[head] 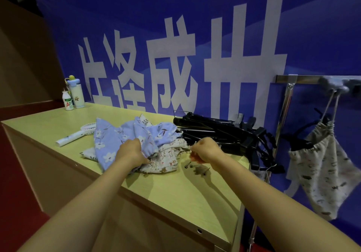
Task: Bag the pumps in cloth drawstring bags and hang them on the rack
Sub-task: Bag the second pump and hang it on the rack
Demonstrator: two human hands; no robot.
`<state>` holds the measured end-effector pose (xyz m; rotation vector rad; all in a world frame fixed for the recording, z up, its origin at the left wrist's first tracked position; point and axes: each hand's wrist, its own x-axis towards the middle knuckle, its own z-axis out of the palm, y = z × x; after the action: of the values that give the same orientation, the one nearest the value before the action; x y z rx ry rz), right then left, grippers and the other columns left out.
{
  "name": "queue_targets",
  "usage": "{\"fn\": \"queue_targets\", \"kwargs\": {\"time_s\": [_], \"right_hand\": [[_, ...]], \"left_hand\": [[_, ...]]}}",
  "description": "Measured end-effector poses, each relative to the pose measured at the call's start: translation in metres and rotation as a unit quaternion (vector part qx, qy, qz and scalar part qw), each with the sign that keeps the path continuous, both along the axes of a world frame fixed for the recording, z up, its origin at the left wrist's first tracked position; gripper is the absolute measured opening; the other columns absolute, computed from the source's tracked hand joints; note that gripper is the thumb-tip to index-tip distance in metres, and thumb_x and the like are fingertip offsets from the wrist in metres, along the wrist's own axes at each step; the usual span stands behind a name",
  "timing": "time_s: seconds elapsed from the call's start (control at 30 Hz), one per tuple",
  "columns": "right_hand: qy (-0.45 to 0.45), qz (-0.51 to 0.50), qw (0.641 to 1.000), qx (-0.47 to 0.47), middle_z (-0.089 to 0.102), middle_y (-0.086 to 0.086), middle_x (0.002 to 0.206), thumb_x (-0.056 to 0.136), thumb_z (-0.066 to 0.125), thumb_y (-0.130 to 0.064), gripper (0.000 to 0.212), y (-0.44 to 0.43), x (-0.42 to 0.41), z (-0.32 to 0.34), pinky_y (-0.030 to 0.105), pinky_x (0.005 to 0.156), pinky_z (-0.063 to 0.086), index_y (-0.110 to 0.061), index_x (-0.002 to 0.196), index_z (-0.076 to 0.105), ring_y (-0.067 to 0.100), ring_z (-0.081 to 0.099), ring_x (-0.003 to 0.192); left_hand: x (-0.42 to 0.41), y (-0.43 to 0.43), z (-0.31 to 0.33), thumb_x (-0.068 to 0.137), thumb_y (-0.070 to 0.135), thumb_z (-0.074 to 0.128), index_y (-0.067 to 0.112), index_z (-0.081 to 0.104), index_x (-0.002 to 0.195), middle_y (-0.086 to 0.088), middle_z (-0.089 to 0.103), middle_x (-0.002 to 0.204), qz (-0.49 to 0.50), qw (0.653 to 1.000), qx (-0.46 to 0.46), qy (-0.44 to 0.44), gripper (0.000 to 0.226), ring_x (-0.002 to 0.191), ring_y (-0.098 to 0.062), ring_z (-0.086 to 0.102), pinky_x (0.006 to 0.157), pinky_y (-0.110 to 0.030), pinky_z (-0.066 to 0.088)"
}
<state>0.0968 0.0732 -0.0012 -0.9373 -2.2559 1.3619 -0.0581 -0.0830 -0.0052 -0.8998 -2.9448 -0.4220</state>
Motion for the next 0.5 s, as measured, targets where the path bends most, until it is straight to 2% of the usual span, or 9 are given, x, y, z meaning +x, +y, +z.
{"fn": "queue_targets", "kwargs": {"time_s": [0.07, 0.13, 0.2, 0.3, 0.37, 0.43, 0.47, 0.5], "right_hand": [[0.069, 0.036, 0.995, -0.065, 0.064, 0.010, 0.067, 0.095, 0.048, -0.006, 0.029, -0.016, -0.006, 0.009, 0.030, 0.063, 0.055, -0.007, 0.066, 0.050, 0.024, 0.064, 0.064], [0.103, 0.055, 0.988, -0.101, 0.063, 0.012, 0.067, 0.095, 0.048, -0.003, 0.029, -0.028, -0.015, 0.014, 0.027, 0.058, 0.055, -0.008, 0.067, 0.049, 0.021, 0.064, 0.059], [0.120, 0.075, 0.984, -0.109, 0.062, 0.012, 0.067, 0.095, 0.050, -0.003, 0.028, -0.039, -0.025, 0.016, 0.021, 0.049, 0.054, -0.008, 0.067, 0.049, 0.018, 0.062, 0.055], [0.140, 0.128, 0.973, -0.129, 0.059, 0.013, 0.067, 0.096, 0.047, 0.000, 0.026, -0.058, -0.046, 0.018, 0.017, 0.045, 0.052, -0.007, 0.071, 0.049, 0.017, 0.059, 0.055], [0.137, 0.181, 0.967, -0.117, 0.059, 0.013, 0.072, 0.095, 0.047, 0.002, 0.027, -0.076, -0.061, 0.017, 0.019, 0.052, 0.053, -0.009, 0.070, 0.049, 0.019, 0.060, 0.062], [0.116, 0.228, 0.965, -0.050, 0.060, 0.012, 0.077, 0.093, 0.050, 0.000, 0.029, -0.092, -0.077, 0.013, 0.022, 0.061, 0.049, -0.015, 0.068, 0.050, 0.019, 0.058, 0.070], [0.106, 0.246, 0.963, -0.015, 0.059, 0.008, 0.077, 0.092, 0.051, -0.002, 0.030, -0.098, -0.085, 0.011, 0.023, 0.064, 0.045, -0.018, 0.067, 0.051, 0.016, 0.054, 0.070], [0.097, 0.257, 0.961, 0.014, 0.057, 0.004, 0.075, 0.092, 0.051, -0.004, 0.030, -0.102, -0.092, 0.010, 0.022, 0.064, 0.043, -0.021, 0.068, 0.050, 0.014, 0.051, 0.068]], "left_hand": [[-0.002, -0.003, -0.001, 0.086, 0.026, 0.064, 0.010, 0.048, 0.079, -0.013, 0.050, 0.079, -0.007, 0.999, 0.041, 0.018, 0.024, 0.082, -0.031, 0.051, 0.069, -0.036, 0.040], [-0.008, -0.007, -0.001, 0.089, 0.020, 0.058, 0.014, 0.034, 0.060, -0.007, 0.036, 0.059, -0.010, 0.996, 0.078, 0.034, 0.038, 0.066, -0.028, 0.040, 0.060, -0.033, 0.030], [-0.016, -0.015, 0.002, 0.090, 0.016, 0.054, 0.014, 0.026, 0.054, -0.006, 0.026, 0.053, -0.008, 0.991, 0.112, 0.069, 0.046, 0.057, -0.026, 0.031, 0.057, -0.032, 0.022], [-0.030, -0.027, 0.011, 0.093, 0.010, 0.047, 0.011, 0.029, 0.056, -0.009, 0.028, 0.053, 0.013, 0.983, 0.148, 0.111, 0.041, 0.055, -0.025, 0.027, 0.058, -0.033, 0.020], [-0.036, -0.031, 0.020, 0.096, 0.010, 0.043, 0.003, 0.049, 0.065, -0.018, 0.047, 0.062, 0.016, 0.977, 0.178, 0.118, 0.032, 0.062, -0.030, 0.041, 0.059, -0.033, 0.026], [-0.040, -0.033, 0.031, 0.097, 0.011, 0.042, -0.004, 0.062, 0.087, -0.025, 0.063, 0.083, 0.003, 0.969, 0.222, 0.104, 0.027, 0.078, -0.037, 0.054, 0.064, -0.033, 0.033], [-0.042, -0.033, 0.037, 0.096, 0.010, 0.042, -0.004, 0.063, 0.091, -0.025, 0.064, 0.088, -0.003, 0.966, 0.241, 0.091, 0.026, 0.083, -0.037, 0.056, 0.066, -0.033, 0.034], [-0.044, -0.032, 0.044, 0.096, 0.009, 0.042, -0.002, 0.062, 0.087, -0.023, 0.062, 0.085, -0.006, 0.963, 0.257, 0.075, 0.025, 0.082, -0.036, 0.054, 0.067, -0.032, 0.033]]}}
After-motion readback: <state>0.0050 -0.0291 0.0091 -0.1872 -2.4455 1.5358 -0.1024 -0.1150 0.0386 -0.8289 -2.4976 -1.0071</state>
